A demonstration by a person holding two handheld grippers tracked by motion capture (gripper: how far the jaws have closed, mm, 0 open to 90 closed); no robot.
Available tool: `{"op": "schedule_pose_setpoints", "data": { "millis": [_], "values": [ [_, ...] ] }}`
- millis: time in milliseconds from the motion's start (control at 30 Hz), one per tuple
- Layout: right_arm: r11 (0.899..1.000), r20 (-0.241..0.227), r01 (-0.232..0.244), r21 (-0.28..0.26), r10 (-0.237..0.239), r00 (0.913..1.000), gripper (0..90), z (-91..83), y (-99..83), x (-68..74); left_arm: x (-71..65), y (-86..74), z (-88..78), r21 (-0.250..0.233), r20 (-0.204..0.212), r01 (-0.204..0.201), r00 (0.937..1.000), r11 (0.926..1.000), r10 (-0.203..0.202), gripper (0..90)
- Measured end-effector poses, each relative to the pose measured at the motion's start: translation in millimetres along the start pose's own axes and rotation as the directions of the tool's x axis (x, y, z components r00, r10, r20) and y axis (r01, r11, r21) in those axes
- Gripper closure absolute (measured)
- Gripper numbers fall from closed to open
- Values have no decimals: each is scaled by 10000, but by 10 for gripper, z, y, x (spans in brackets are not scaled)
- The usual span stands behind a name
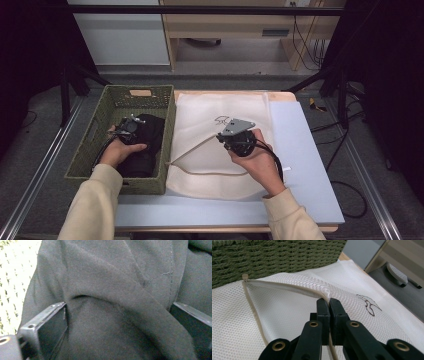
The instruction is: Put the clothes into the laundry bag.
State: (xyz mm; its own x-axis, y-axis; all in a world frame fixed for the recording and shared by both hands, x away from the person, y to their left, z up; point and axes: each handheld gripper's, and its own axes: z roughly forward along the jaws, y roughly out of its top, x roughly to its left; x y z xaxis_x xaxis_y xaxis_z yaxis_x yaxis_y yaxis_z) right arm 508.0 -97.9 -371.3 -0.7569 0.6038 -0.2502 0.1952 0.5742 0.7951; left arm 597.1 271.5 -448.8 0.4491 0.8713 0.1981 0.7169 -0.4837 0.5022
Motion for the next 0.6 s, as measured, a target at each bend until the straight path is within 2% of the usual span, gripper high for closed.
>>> {"op": "schedule_pose_setpoints", "data": {
  "millis": [33, 133, 233, 267, 300, 367, 433, 467, 600],
  "values": [
    [10000, 0, 0, 0, 0, 10000, 874, 0, 0, 0, 0, 0, 0, 0, 0, 0, 10000, 10000, 0, 97],
    [10000, 2, -19, -10, 19, 10000, 874, -4, 1, -3, 10, 15, -49, 183, -335, -37, 9994, 9998, 43, 239],
    [10000, 3, -16, -19, 16, 10000, 874, -5, 3, -3, 15, 27, -73, 248, -393, -21, 9992, 9997, 30, 385],
    [10000, 3, -16, -19, 16, 10000, 874, -5, 3, -3, 15, 33, -86, 292, -434, -16, 9991, 9996, 29, 385],
    [10000, 3, -10, -15, 10, 10000, 874, -6, 3, -5, 19, 48, -116, 306, -549, 47, 9985, 9995, -31, 484],
    [10000, 2, -18, -22, 18, 10000, 874, -8, 4, -8, 36, 71, -165, 249, -557, 225, 9982, 9994, -211, 553],
    [10000, 6, -11, -28, 11, 10000, 874, -10, 4, -11, 47, 81, -195, 159, -591, 323, 9978, 9994, -314, 579],
    [10000, 5, -22, -45, 22, 10000, 874, -12, 6, -16, 72, 91, -253, -73, -619, 429, 9971, 9991, -433, 609],
    [10000, 13, -26, -48, 26, 10000, 874, -13, 7, -16, 96, 101, -375, -786, -811, 583, 9946, 9952, -647, 621]
  ]
}}
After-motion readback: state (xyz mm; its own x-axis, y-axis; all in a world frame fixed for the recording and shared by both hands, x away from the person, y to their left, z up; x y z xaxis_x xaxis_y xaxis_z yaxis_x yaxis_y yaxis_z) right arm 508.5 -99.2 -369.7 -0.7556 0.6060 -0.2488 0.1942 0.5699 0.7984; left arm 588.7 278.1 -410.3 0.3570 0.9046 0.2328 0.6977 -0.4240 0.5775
